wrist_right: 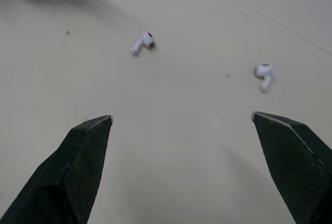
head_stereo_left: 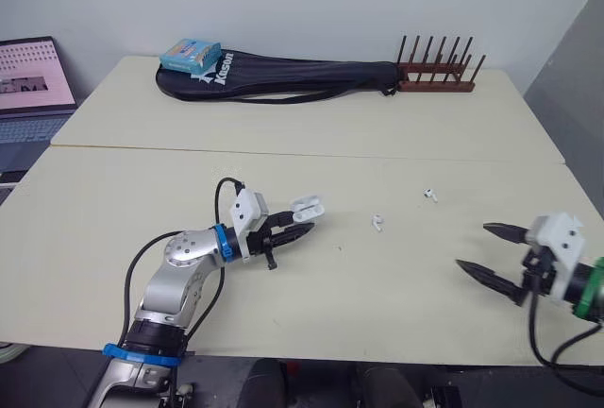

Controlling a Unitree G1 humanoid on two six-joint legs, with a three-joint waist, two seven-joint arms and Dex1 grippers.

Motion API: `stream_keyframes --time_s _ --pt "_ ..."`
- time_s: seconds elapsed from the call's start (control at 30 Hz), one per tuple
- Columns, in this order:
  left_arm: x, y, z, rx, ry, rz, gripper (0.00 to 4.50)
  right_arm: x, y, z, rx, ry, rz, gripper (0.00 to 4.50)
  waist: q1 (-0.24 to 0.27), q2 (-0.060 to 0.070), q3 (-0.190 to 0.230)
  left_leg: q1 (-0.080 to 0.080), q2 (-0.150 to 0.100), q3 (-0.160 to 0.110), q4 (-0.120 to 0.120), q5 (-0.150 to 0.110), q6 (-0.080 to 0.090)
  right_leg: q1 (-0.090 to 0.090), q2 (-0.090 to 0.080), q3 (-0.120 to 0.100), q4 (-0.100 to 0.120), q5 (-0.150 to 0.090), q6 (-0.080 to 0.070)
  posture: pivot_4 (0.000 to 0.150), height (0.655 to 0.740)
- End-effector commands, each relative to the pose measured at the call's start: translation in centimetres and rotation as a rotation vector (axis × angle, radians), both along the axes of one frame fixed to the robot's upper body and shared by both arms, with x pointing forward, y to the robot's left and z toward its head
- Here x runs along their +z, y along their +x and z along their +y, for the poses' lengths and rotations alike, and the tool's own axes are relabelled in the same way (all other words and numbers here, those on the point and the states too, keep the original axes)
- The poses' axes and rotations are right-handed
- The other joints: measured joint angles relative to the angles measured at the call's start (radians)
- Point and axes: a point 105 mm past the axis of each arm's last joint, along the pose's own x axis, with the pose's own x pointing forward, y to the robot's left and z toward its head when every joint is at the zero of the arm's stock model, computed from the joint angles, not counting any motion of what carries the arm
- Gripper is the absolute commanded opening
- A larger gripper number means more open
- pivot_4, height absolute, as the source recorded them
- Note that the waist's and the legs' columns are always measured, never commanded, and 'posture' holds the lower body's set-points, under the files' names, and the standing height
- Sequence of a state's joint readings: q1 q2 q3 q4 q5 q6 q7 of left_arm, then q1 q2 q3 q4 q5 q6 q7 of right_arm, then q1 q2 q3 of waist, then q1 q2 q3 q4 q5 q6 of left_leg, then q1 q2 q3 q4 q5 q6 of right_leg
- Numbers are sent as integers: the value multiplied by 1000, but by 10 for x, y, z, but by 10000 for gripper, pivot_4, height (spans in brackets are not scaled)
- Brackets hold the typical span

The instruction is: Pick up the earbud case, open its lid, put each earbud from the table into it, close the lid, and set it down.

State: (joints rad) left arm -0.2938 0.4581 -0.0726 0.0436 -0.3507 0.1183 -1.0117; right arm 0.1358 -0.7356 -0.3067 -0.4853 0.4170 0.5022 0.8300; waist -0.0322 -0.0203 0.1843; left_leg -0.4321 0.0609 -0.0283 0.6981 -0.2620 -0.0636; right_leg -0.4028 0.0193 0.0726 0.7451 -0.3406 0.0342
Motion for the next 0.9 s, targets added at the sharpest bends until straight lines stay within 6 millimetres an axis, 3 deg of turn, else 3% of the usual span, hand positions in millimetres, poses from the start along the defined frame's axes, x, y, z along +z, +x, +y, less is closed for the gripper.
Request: stream_keyframes --time_s 0.03,0.3,0.6,0.7,0.9 --pt "12 -1 0 -2 -6 -54 7926 -6 15 33 -45 37 -18 45000 1 0 0 0 0 0 0 0 0 0 0 0 0 0 0 1500 6787" --pt "11 -3 -2 -6 -6 -52 7926 -34 55 80 -192 90 -31 45000 2 0 0 0 0 0 0 1 -1 -2 0 0 2 0 0 1500 6787" --pt "13 -4 -6 -14 -15 -53 7926 -58 75 89 -307 107 4 45000 0 0 -1 1 0 0 1 1 -1 -2 1 0 5 0 0 1500 6787" --pt "15 -3 -7 -17 -16 -56 7926 -62 74 90 -317 101 27 36119 0 0 -1 1 1 -1 1 1 -1 -2 1 0 6 0 -1 1500 6787" --pt "15 -3 -8 -24 -13 -55 7926 -67 70 96 -318 101 86 14081 0 -1 -2 1 1 -1 1 1 -1 -2 1 -1 6 0 -1 1500 6787"
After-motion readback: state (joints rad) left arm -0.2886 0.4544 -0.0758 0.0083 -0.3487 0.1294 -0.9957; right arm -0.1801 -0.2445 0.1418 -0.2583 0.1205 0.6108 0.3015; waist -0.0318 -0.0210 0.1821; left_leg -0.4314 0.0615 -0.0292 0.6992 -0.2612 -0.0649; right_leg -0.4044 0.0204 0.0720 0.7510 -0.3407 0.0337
